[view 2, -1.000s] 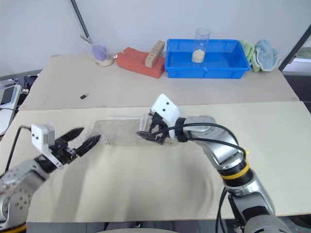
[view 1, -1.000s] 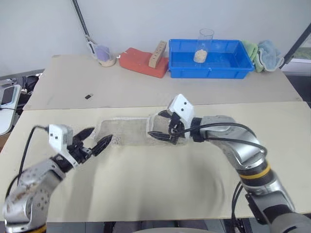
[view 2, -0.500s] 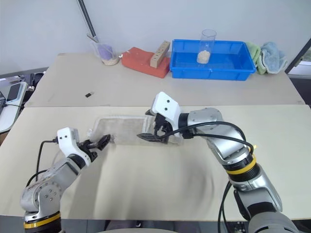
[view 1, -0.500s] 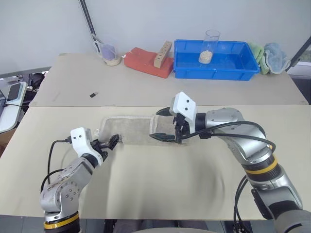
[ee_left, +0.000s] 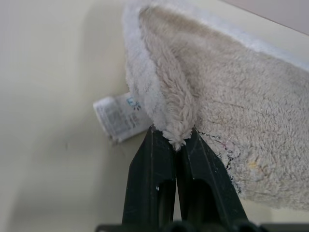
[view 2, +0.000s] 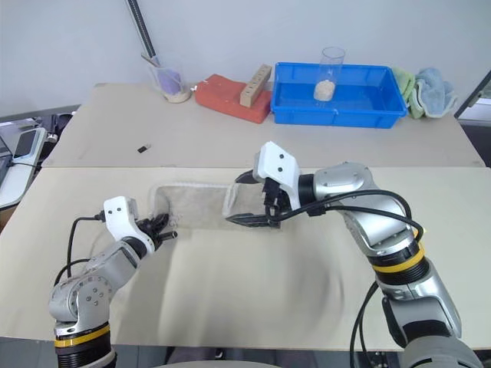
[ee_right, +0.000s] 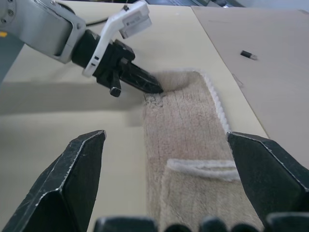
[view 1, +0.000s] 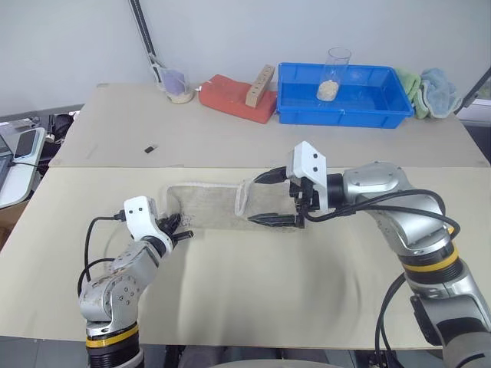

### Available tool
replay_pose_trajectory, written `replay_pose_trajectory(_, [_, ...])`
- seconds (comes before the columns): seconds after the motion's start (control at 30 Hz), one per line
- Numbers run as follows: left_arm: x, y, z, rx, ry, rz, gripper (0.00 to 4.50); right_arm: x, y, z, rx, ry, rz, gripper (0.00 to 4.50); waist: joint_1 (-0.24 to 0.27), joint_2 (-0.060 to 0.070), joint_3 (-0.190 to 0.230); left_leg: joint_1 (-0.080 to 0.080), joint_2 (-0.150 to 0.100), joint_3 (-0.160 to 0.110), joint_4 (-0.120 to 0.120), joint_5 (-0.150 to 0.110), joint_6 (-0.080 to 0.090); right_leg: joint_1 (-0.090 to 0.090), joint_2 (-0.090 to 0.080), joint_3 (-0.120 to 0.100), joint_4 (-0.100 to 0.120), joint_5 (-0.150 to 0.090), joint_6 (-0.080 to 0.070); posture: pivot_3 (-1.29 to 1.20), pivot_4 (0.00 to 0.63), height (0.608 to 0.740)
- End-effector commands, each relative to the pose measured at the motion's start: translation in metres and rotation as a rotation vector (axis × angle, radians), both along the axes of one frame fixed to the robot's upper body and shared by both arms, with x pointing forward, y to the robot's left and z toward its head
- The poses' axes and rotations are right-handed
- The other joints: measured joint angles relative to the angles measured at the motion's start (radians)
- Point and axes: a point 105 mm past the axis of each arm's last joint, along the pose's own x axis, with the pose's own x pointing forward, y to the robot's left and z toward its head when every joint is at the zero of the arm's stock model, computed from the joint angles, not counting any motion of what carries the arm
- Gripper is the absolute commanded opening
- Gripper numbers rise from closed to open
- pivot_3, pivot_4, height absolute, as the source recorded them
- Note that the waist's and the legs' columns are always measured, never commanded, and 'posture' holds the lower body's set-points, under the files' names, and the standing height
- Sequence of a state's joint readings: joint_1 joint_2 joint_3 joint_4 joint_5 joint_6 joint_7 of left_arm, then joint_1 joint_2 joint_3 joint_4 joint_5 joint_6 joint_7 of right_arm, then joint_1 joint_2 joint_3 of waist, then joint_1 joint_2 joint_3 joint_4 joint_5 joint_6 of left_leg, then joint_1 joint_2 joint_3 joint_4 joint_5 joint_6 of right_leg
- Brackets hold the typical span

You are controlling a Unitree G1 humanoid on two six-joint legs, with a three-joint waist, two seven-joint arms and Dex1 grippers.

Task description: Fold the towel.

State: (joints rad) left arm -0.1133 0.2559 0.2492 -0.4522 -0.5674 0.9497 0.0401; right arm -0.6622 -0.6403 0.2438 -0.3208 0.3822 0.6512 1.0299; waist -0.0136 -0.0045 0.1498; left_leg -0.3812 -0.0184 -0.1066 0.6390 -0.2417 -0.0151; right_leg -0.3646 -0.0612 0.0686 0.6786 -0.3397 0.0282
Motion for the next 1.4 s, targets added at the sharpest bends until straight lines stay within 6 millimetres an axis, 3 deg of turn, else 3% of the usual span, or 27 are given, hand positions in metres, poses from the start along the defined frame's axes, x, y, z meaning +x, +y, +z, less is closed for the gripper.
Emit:
replay_pose_trajectory(0.03, [0.006,-0.035,0.051,0.100,-0.207,-0.232,0.04,-0.006,-0.016,0.013,0.003,-0.043,-0.004,4.45,0.004,0.000,0.000,0.000,0.000,0.000,0.000,0.000,0.000,0.000,0.000,0.000,0.000,0.000,0.000,0.00,0.150,0.740])
replay_pose_trajectory(0.17, [0.003,-0.075,0.069,0.176,-0.281,-0.483,0.04,-0.010,-0.045,0.009,-0.063,-0.015,-0.056,4.45,0.009,0.000,0.000,-0.002,-0.001,0.000,0.000,0.001,-0.002,0.001,-0.001,0.000,-0.004,0.000,0.000,0.00,0.150,0.740])
replay_pose_trajectory(0.23, [0.001,-0.109,0.076,0.177,-0.315,-0.653,0.04,-0.015,-0.073,0.006,-0.127,0.017,-0.119,4.45,0.014,0.000,0.000,-0.002,-0.001,0.002,0.000,0.001,-0.001,0.004,-0.001,0.000,-0.007,0.000,0.000,0.00,0.150,0.740])
replay_pose_trajectory(0.33, [0.002,-0.146,0.081,0.177,-0.354,-0.810,0.04,-0.025,-0.097,0.003,-0.177,0.052,-0.190,4.45,0.021,0.000,0.000,-0.002,-0.002,0.002,0.000,0.001,-0.001,0.009,0.000,0.000,-0.013,0.000,0.000,0.00,0.150,0.740])
replay_pose_trajectory(0.53, [0.010,-0.189,0.070,0.191,-0.367,-0.949,0.04,-0.040,-0.115,0.000,-0.197,0.082,-0.284,4.45,0.000,-0.002,0.002,-0.002,-0.001,0.003,0.000,0.001,-0.001,0.012,0.002,0.001,-0.014,0.000,0.000,0.00,0.150,0.740])
replay_pose_trajectory(0.67, [0.009,-0.200,0.059,0.217,-0.364,-1.010,0.04,-0.047,-0.114,0.000,-0.186,0.089,-0.309,4.45,-0.002,-0.003,0.003,-0.002,-0.001,0.004,0.000,0.001,-0.001,0.012,0.002,0.001,-0.014,0.000,0.000,0.00,0.150,0.740])
replay_pose_trajectory(0.7, [0.006,-0.201,0.056,0.223,-0.360,-1.037,0.04,-0.049,-0.114,0.000,-0.183,0.090,-0.315,4.45,-0.001,-0.003,0.003,-0.002,-0.001,0.004,0.000,0.001,-0.001,0.012,0.002,0.001,-0.014,0.000,0.000,0.00,0.150,0.740])
replay_pose_trajectory(0.8, [-0.003,-0.201,0.055,0.190,-0.347,-1.091,1.01,-0.050,-0.116,0.000,-0.163,0.095,-0.356,4.45,0.003,-0.002,0.003,-0.003,-0.001,0.003,0.001,0.001,-0.001,0.012,0.002,0.001,-0.014,0.000,0.000,0.00,0.150,0.740])
replay_pose_trajectory(1.03, [-0.010,-0.188,0.083,0.109,-0.425,-1.179,4.44,-0.040,-0.115,0.007,-0.067,0.103,-0.421,4.45,-0.001,-0.003,0.003,-0.003,-0.001,0.003,0.002,0.001,-0.001,0.012,0.002,0.001,-0.014,0.000,0.000,0.00,0.150,0.740])
replay_pose_trajectory(1.23, [-0.010,-0.142,0.111,0.225,-0.525,-1.246,4.44,-0.008,-0.106,0.002,0.039,0.071,-0.524,4.45,-0.009,0.001,0.001,-0.002,0.000,0.003,0.002,0.001,-0.001,0.012,0.003,0.000,-0.014,0.000,0.000,0.00,0.150,0.740])
replay_pose_trajectory(1.4, [-0.026,-0.104,0.135,0.279,-0.581,-1.344,4.44,0.021,-0.089,-0.019,0.071,0.097,-0.577,4.45,-0.008,0.001,0.001,-0.001,0.000,0.002,0.001,0.001,-0.001,0.011,0.002,0.000,-0.013,0.000,0.000,0.00,0.150,0.740])
